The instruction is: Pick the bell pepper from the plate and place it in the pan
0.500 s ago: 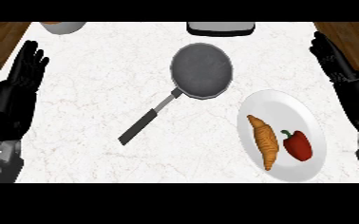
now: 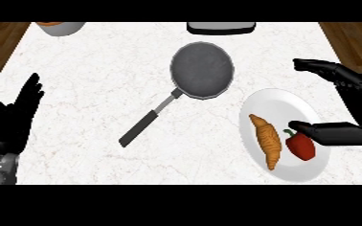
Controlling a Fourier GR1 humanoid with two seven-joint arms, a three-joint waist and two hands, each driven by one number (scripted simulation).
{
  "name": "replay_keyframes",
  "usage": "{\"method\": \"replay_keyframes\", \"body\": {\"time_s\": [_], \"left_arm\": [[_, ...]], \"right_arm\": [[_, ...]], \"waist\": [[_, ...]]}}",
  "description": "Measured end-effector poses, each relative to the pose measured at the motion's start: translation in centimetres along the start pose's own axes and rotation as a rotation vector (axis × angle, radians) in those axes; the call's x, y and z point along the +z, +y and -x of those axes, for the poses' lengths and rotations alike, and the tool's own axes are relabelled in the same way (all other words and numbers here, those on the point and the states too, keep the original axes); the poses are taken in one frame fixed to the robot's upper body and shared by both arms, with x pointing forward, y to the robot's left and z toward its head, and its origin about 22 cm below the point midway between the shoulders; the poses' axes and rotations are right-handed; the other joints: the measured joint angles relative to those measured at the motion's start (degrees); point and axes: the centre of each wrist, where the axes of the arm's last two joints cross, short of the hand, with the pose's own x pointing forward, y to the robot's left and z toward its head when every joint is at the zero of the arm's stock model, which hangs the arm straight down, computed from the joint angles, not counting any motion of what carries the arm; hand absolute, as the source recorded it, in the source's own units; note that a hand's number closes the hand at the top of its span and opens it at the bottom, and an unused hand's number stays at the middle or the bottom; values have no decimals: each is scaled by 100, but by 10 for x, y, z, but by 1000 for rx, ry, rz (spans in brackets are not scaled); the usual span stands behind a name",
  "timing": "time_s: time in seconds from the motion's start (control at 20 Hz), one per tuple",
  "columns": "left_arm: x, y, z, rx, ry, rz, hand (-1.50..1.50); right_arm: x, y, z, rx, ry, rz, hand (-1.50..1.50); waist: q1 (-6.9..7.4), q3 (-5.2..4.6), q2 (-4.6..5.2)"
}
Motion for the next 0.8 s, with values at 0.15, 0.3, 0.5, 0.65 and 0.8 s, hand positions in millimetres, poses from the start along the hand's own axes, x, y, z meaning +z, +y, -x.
{"method": "replay_keyframes", "body": {"time_s": [0.15,0.3,0.5,0.65,0.8], "left_arm": [[0,5,13,-22,72,-10,0],[-5,5,20,-38,109,-4,0],[-7,3,29,-52,132,11,0],[-12,2,29,-56,142,11,0],[-13,1,29,-66,146,11,0]], "right_arm": [[29,1,39,-194,30,140,-150],[65,-12,69,-277,-12,155,-150],[98,-40,83,-246,-49,76,-150],[102,-67,70,-141,-22,23,-150],[94,-87,50,12,24,-62,-150]], "waist": [[-28,22,30],[-6,16,12],[66,5,-20],[75,-3,-38],[81,-10,-50]]}}
